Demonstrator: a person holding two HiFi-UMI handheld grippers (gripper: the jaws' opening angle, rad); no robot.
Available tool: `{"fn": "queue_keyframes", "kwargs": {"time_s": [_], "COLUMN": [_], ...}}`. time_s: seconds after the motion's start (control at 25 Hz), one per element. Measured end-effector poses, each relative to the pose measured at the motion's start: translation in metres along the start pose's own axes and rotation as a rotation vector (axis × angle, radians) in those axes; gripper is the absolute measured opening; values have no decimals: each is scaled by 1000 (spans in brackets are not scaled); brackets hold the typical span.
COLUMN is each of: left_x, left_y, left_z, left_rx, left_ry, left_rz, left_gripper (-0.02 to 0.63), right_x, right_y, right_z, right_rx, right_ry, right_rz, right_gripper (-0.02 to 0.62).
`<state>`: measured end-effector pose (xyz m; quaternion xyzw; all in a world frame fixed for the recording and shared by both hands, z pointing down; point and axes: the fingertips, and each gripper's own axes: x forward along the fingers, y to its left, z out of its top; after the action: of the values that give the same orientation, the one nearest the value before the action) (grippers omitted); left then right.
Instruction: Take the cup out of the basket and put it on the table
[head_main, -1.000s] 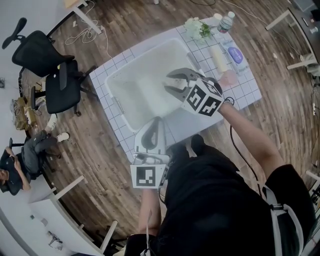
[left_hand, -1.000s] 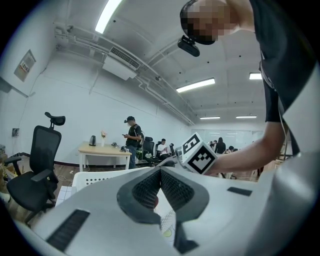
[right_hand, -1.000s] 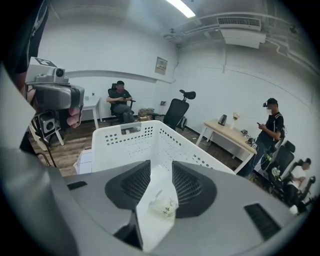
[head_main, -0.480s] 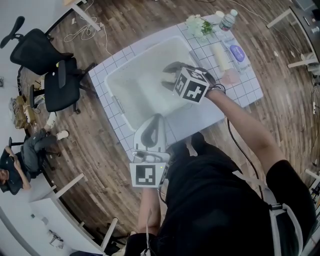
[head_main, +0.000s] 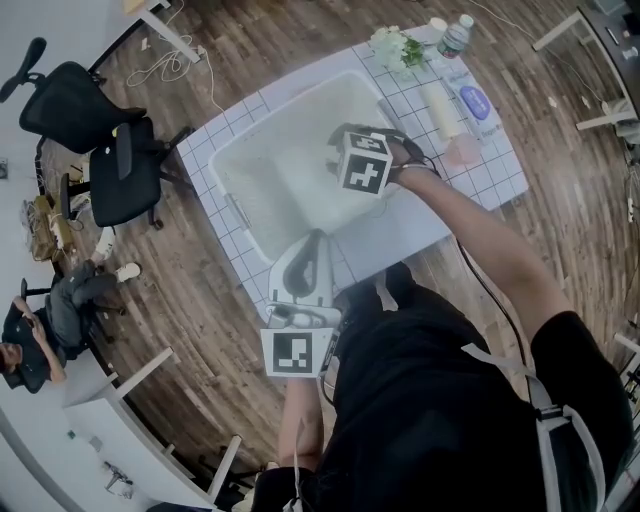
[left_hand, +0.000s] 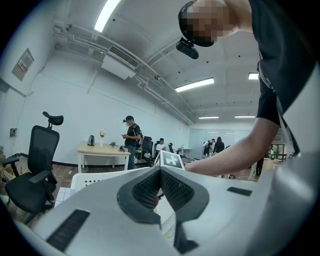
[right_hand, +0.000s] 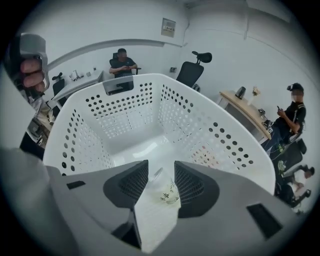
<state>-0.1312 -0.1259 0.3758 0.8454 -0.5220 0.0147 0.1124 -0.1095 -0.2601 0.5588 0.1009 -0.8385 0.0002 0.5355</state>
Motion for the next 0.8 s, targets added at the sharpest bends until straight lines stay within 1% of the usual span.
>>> {"fn": "queue_keyframes", "kwargs": {"time_s": [0.32, 0.6, 0.72, 0.8], "left_x": [-1, -3, 0, 2], "left_y": [0, -1, -4, -6], "left_z": [-1, -6, -10, -12], "left_rx": [2, 1, -6, -7], "left_ry": [9, 28, 37, 41], "left_rz": [5, 13, 6, -1], "left_gripper": [9, 9, 9, 9], "right_x": [29, 53, 62, 66], "right_y": [2, 3, 3, 1], "right_z": [-15, -30, -38, -37], "right_rx": [-110, -120, -132, -126], "right_ry": [115, 191, 227, 230], "right_rz": [-4, 0, -19, -37], "right_gripper": [173, 173, 173, 173]}}
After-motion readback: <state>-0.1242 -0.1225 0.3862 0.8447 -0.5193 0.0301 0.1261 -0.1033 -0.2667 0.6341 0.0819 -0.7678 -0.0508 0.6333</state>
